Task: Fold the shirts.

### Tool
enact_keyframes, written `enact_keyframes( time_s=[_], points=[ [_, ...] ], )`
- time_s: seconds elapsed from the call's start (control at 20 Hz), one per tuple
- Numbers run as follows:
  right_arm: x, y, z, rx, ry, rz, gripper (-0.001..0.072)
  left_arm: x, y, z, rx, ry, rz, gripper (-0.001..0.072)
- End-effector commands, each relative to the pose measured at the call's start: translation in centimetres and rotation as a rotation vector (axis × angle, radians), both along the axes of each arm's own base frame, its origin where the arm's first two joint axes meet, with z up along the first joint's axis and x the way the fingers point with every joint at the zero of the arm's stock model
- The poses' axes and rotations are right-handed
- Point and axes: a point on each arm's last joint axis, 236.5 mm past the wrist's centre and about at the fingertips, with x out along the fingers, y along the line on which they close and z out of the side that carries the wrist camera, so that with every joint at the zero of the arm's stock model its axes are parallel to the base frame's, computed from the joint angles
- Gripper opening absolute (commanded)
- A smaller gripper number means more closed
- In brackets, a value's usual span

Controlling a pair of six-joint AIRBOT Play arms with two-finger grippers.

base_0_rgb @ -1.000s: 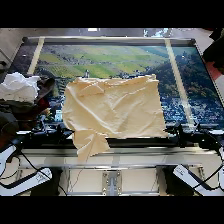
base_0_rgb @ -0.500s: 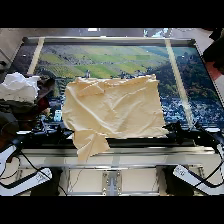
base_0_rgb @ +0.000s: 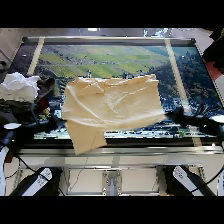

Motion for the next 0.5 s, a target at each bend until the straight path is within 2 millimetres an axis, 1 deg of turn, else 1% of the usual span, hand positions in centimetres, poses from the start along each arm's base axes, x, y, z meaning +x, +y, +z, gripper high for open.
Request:
enact_keyframes(
  time_s=[0.0,0.05,0.1,0.15,0.2,0.25,0.3,0.35,0.4,0.45],
  points=[
    [-0.9,1.7,14.2,-0.32,-0.41,0.26,0.0011,3.4,1.9,13.6,0.212,-0.406,0.008,0.0014],
    [-2.0,1.5,18.3,-0.475,-0.495,0.287,0.001,3.6,2.9,19.1,0.305,-0.557,0.053,0.0014],
    [-3.5,1.5,22.2,-0.606,-0.563,0.28,0.0011,3.2,3.8,24.5,0.393,-0.7,0.112,0.0014],
    [-4.8,1.5,25.9,-0.693,-0.619,0.222,0.0011,2.0,4.6,30.1,0.478,-0.836,0.179,0.0014],
    [-6.4,1.9,29.6,-0.747,-0.681,0.158,0.0012,0.1,5.2,35.4,0.558,-0.949,0.248,0.0014],
    [-8.1,2.8,33.5,-0.819,-0.771,0.117,0.0012,-2.0,5.8,39.3,0.64,-0.993,0.306,0.0013],
    [-9.8,3.5,37.5,-0.903,-0.871,0.077,0.0011,-4.2,6.7,42.8,0.772,-1.004,0.359,0.0012],
    [-11.3,3.8,41.1,-0.979,-0.953,0.028,0.0011,-6.3,7.7,46.1,0.939,-1.01,0.395,0.0013],
    [-12.6,3.8,44.2,-1.051,-1.015,-0.02,0.0011,-8.5,8.5,50.2,1.076,-1.03,0.455,0.0013],
    [-13.7,3.6,46.7,-1.106,-1.049,-0.066,0.001,-10.0,8.9,53.7,1.139,-1.046,0.506,0.0012]
  ],
)
